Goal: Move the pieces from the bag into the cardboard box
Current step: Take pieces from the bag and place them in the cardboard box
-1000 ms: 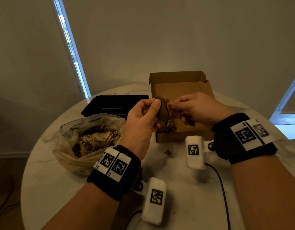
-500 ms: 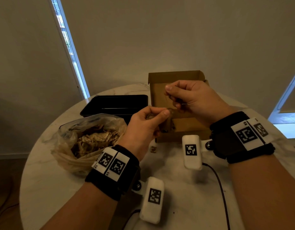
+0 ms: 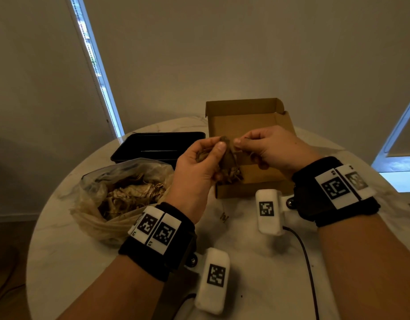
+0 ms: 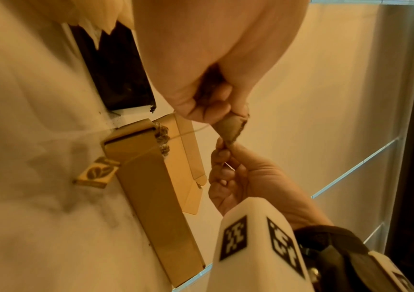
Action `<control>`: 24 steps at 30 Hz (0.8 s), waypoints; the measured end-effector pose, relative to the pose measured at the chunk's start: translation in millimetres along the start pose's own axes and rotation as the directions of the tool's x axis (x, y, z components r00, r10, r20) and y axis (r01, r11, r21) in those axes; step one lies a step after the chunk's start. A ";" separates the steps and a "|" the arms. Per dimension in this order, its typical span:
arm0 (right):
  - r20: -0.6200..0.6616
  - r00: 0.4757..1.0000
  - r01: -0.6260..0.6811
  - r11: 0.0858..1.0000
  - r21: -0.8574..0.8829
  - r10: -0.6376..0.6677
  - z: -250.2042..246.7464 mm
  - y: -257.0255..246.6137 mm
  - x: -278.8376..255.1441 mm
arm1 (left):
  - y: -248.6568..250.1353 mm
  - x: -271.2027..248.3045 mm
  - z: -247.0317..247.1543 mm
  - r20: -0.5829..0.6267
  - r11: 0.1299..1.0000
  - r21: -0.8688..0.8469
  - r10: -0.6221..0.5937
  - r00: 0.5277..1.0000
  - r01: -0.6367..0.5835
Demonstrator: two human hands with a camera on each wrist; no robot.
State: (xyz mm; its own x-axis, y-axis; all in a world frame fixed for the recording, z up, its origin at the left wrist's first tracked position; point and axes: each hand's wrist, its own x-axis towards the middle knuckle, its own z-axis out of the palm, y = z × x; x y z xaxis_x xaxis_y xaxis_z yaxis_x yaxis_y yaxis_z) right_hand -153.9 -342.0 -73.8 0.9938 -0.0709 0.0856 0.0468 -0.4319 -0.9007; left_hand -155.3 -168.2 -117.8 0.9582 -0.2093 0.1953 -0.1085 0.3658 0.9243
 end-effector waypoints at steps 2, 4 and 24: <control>0.008 1.000 0.016 1.000 0.024 -0.016 -0.9 -1.0 -0.8 | -3.3 4.1 -3.9 -0.097 0.999 -0.046 -0.030 0.995 0.026; 0.032 0.998 0.047 0.998 0.042 -0.049 -0.1 -3.2 -2.1 | -4.3 6.7 -5.2 -0.168 0.995 -0.092 -0.062 0.984 0.047; 0.132 0.991 -0.002 0.984 0.176 -0.022 1.9 -4.9 -1.6 | -0.3 0.3 0.9 0.028 0.995 -0.002 -0.100 0.995 0.100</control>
State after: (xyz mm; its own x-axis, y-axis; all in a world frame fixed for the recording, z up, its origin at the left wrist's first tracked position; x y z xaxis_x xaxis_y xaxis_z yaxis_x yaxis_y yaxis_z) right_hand -155.5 -338.0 -70.3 0.9972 0.0575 0.0482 0.0619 -0.2666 -0.9618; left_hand -155.2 -169.3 -117.7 0.9563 -0.2704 0.1110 -0.0114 0.3448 0.9386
